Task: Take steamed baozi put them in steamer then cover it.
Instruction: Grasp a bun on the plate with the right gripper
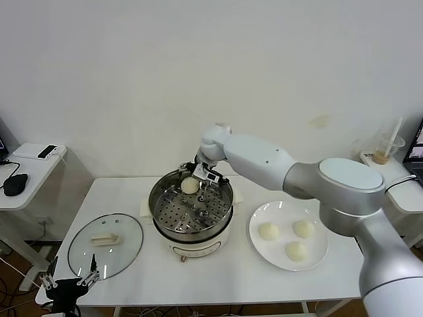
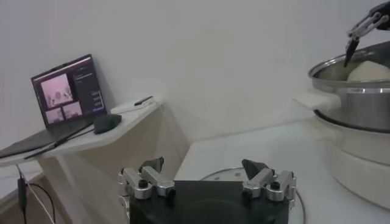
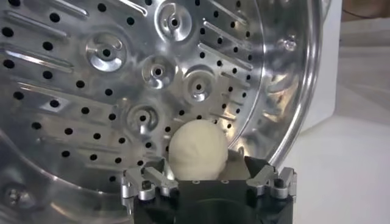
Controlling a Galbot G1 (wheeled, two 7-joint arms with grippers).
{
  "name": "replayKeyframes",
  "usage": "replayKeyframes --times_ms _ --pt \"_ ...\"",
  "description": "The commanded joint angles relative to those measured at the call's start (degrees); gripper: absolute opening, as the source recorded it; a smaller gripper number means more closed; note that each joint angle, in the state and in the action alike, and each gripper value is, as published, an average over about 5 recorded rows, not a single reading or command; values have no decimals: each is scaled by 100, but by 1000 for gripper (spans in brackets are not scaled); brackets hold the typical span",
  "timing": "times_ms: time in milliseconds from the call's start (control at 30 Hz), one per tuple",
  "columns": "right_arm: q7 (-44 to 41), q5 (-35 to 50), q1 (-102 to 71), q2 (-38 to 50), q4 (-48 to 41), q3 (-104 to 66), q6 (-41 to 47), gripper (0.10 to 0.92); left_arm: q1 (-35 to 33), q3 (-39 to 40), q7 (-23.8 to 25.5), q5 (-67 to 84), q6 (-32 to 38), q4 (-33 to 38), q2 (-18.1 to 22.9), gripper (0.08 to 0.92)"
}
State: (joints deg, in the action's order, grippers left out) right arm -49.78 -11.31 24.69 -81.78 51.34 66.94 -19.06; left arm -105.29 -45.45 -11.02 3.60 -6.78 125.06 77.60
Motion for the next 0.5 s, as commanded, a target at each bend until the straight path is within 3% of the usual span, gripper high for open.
replayKeyframes --times_ms 33,267,500 --pt "-698 1365 496 521 905 53 1227 823 -4 -8 5 3 -5 50 -9 823" --pt "-1079 1859 850 1537 1680 -350 2505 823 11 5 27 16 -29 123 -67 823" --pt "-1254 2338 931 3219 2860 -405 3417 823 52 5 73 81 -127 203 -247 823"
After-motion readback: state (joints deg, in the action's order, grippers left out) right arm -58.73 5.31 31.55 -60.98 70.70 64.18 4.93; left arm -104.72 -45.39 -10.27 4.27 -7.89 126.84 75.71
